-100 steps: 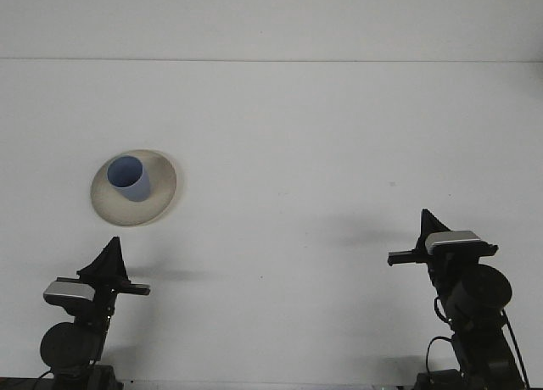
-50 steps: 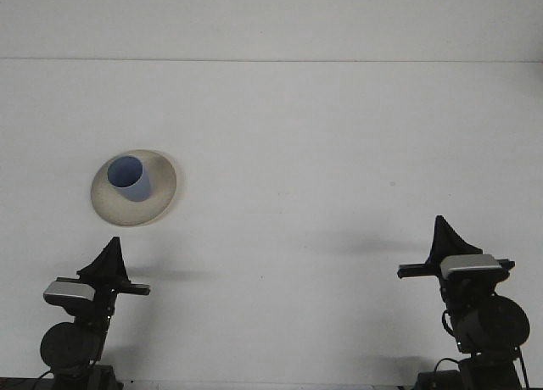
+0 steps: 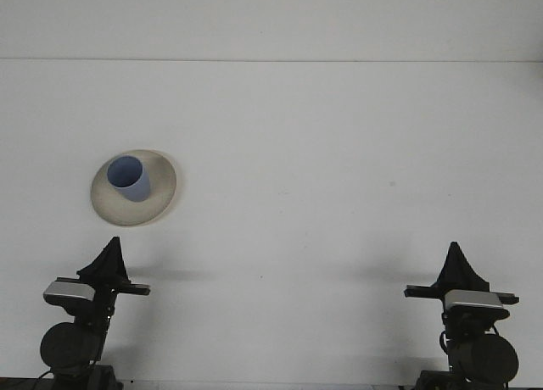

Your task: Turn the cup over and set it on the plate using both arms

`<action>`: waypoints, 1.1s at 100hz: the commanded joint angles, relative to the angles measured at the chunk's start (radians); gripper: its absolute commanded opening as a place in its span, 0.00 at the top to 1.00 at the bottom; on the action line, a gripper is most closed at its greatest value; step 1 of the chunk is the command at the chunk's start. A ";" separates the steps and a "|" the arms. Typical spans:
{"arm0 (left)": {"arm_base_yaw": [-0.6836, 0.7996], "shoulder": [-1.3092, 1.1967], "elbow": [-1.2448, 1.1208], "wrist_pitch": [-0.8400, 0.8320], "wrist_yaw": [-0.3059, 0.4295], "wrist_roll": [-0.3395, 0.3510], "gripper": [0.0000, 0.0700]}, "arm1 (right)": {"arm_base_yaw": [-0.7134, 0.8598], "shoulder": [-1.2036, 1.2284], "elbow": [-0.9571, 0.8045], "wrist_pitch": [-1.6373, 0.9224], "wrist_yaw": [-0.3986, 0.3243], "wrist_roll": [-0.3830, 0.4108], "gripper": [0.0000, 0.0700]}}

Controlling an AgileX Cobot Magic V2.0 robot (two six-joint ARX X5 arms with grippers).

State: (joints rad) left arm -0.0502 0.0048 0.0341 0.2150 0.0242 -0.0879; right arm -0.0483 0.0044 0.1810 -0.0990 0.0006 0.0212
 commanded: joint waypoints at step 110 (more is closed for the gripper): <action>0.000 -0.001 -0.019 0.011 -0.005 0.004 0.98 | -0.002 -0.003 -0.169 0.175 -0.001 -0.011 1.00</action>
State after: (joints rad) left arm -0.0502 0.0048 0.0341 0.2161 0.0242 -0.0879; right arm -0.0479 0.0032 0.0147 0.0650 0.0002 0.0212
